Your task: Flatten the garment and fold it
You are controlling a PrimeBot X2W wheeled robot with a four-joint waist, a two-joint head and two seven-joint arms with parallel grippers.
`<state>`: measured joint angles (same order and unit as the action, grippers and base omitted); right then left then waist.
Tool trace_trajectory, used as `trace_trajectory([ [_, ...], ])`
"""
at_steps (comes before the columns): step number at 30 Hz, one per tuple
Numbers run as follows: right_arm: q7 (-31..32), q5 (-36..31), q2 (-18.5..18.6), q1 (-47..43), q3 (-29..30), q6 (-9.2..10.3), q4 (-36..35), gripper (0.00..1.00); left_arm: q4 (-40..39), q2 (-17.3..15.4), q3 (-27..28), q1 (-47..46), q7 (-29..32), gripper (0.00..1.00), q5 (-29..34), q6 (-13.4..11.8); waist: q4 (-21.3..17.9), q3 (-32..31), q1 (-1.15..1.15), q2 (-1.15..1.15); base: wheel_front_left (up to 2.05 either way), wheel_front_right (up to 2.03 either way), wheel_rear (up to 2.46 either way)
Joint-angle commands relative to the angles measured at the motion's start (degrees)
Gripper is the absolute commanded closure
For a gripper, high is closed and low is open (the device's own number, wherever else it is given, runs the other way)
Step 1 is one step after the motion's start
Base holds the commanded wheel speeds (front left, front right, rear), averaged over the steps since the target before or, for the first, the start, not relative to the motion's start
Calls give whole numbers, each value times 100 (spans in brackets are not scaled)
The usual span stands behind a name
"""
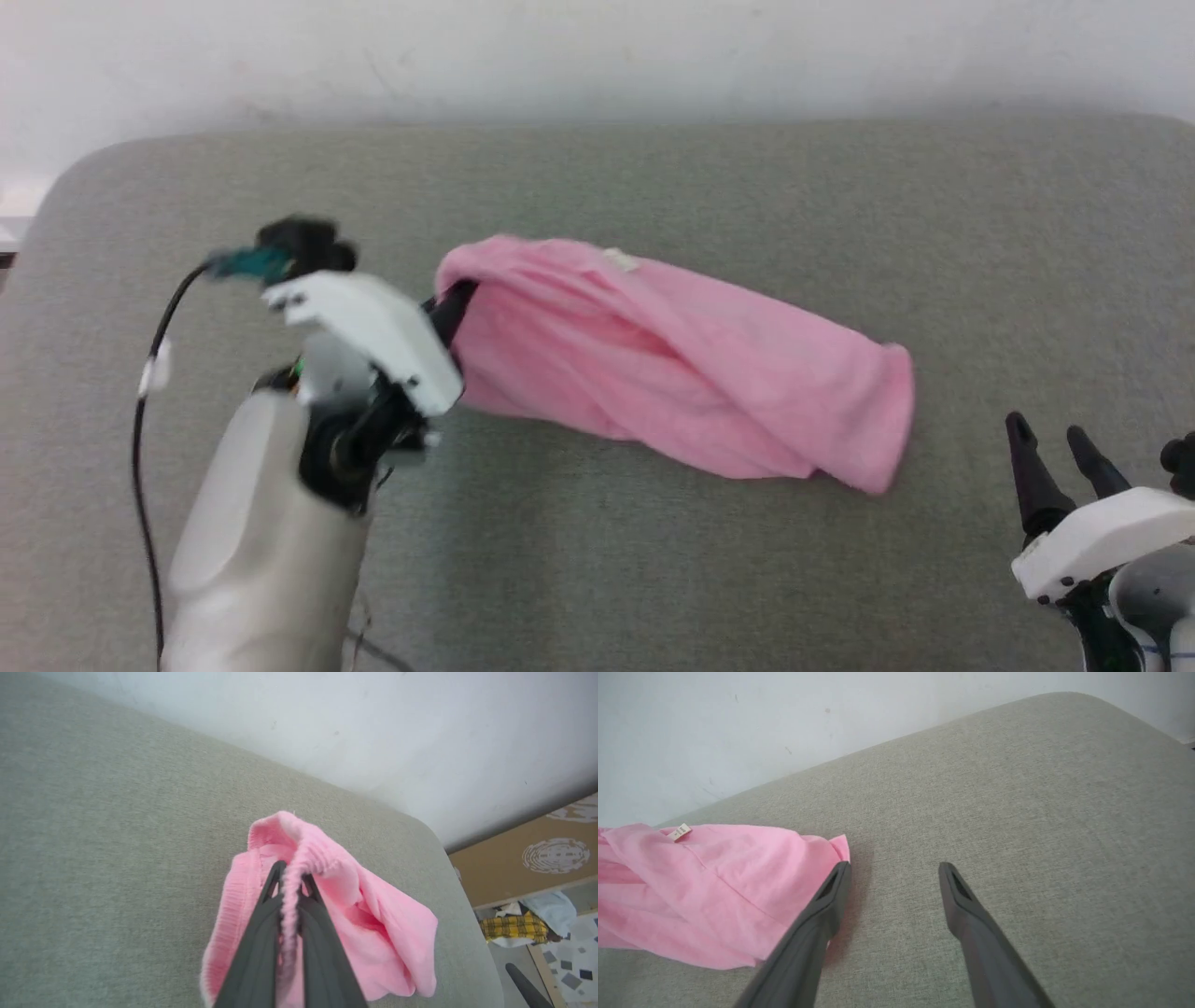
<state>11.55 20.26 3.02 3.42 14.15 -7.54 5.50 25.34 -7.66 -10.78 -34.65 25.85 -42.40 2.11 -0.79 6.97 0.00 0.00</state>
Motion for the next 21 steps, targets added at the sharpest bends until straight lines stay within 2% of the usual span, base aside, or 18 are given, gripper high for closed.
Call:
trace_trajectory([
  [1, -27, 35, -14, -75, -54, 5, 32, 0, -372, -80, 219, 561, -109, 100, -145, -174, 460, -337, 0, 0, 0, 0, 0],
  [7, -55, 53, -14, -115, -174, 5, 61, 0, -1512, -161, 641, 2421, -111, 100, -328, -849, 719, -409, 0, 0, 0, 0, 0],
  [11, -59, 64, -14, -120, -218, 5, 75, 0, -1838, -10, 620, 3268, -5, 99, -420, -1104, 794, -396, 0, 0, 0, 0, 0],
  [12, -61, 68, -14, -121, -223, 5, 79, 0, -1876, 38, 629, 3374, -15, 69, -459, -1143, 805, -395, 0, 0, 0, 0, 0],
  [13, -62, 74, -14, -121, -228, 5, 85, 0, -1891, 57, 629, 3443, -26, 0, -457, -1182, 814, -395, 0, 0, 0, 0, 0],
  [18, -24, 60, -14, -114, -287, 5, 91, 0, -2263, 40, 855, 3415, -417, 0, -428, -1197, 800, -441, 0, 0, 0, 0, 0],
  [21, 26, 6, -14, -94, -293, 5, -33, 0, -2667, -22, 1171, 3248, -1229, 0, -216, -1072, 789, -463, 0, 0, 0, 0, 0],
])
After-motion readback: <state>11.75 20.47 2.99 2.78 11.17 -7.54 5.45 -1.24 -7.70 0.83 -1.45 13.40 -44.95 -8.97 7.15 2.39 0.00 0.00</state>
